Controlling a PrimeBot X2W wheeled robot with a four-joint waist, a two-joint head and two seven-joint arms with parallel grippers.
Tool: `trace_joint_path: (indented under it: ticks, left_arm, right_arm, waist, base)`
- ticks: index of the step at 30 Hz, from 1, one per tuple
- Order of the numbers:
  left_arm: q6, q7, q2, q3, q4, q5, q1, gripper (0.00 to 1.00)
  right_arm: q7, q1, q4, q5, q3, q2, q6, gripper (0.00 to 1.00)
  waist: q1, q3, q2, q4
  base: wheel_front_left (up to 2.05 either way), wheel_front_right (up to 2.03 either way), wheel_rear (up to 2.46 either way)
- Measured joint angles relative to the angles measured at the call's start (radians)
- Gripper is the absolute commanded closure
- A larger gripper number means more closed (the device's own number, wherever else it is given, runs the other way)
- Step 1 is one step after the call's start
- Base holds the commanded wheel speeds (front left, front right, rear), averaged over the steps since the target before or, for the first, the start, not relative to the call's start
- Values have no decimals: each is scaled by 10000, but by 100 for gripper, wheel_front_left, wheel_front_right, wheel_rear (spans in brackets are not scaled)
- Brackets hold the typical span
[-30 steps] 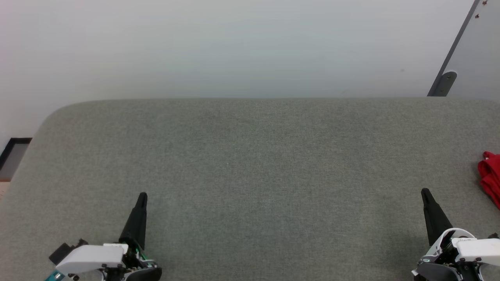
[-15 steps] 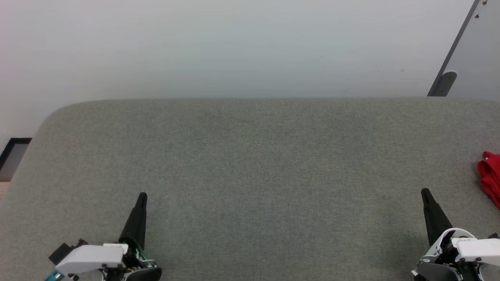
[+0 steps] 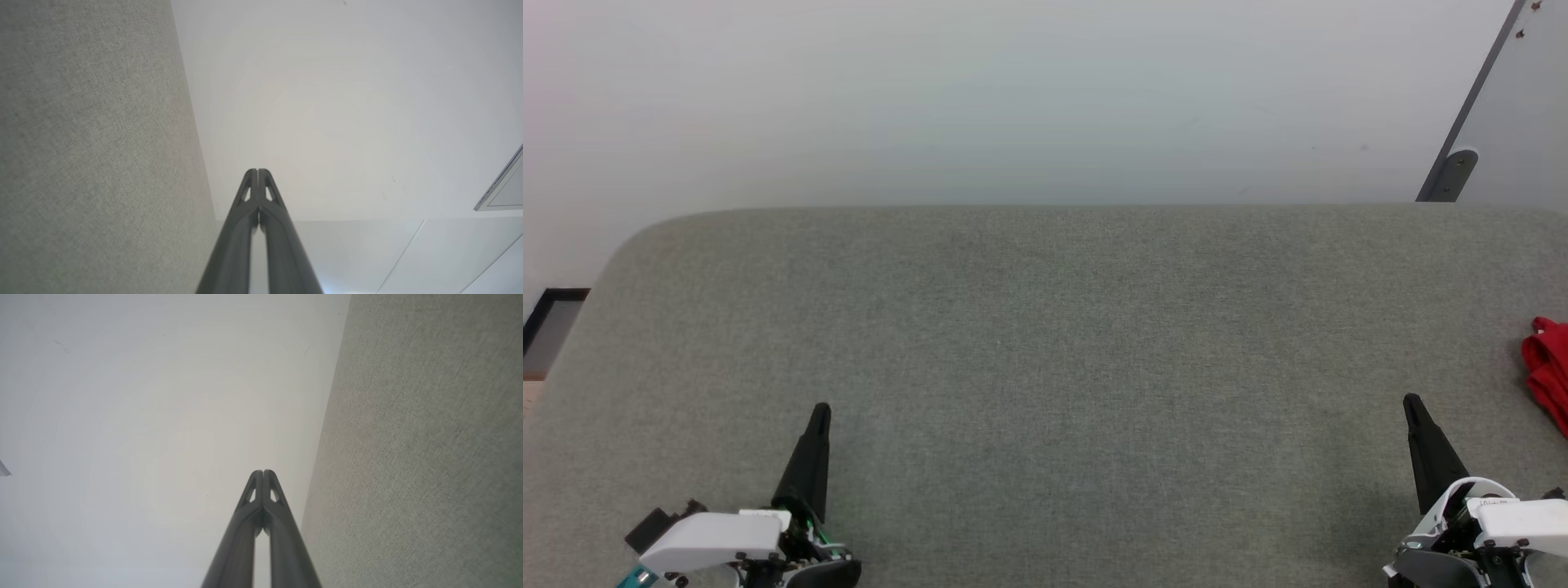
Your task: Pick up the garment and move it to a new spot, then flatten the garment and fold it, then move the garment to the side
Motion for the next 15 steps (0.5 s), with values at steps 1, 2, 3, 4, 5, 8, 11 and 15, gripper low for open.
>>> trace_joint_path:
  ticks: [1, 2, 3, 4, 5, 8, 11, 15]
  left_arm:
    - [0, 23, 0, 2, 0, 0, 0, 100]
    - [0, 23, -2, 2, 0, 2, 0, 100]
    - [0, 23, -4, 4, 0, 2, 0, 100]
    - [0, 23, -4, 6, 0, 2, 0, 100]
    - [0, 23, -4, 6, 0, 2, -1, 100]
    - [0, 25, -6, 10, 0, 4, -1, 100]
    - [0, 25, -8, 13, 0, 12, -1, 100]
    - [0, 25, -10, 15, 0, 12, -1, 100]
  right_arm:
    - [0, 0, 0, 0, 0, 0, 0, 100]
    - [0, 0, 0, 0, 0, 0, 0, 100]
    - [0, 0, 0, 0, 0, 0, 0, 100]
    - [0, 0, 0, 0, 0, 0, 0, 100]
    - [0, 0, 0, 0, 0, 0, 0, 100]
    - [0, 0, 0, 0, 0, 0, 0, 100]
    - [0, 0, 0, 0, 0, 0, 0, 100]
    - [0, 0, 0, 0, 0, 0, 0, 100]
  waist:
    - [0, 0, 0, 0]
    - [0, 0, 0, 0]
    - [0, 0, 0, 0]
    - [0, 0, 0, 0]
    - [0, 0, 0, 0]
    - [0, 0, 0, 0]
    - [0, 0, 0, 0]
    - [0, 0, 0, 0]
  base:
    - [0, 0, 0]
    - [0, 0, 0]
    - [0, 0, 0]
    - [0, 0, 0]
    - [0, 0, 0]
    - [0, 0, 0]
    - [0, 0, 0]
    - [0, 0, 0]
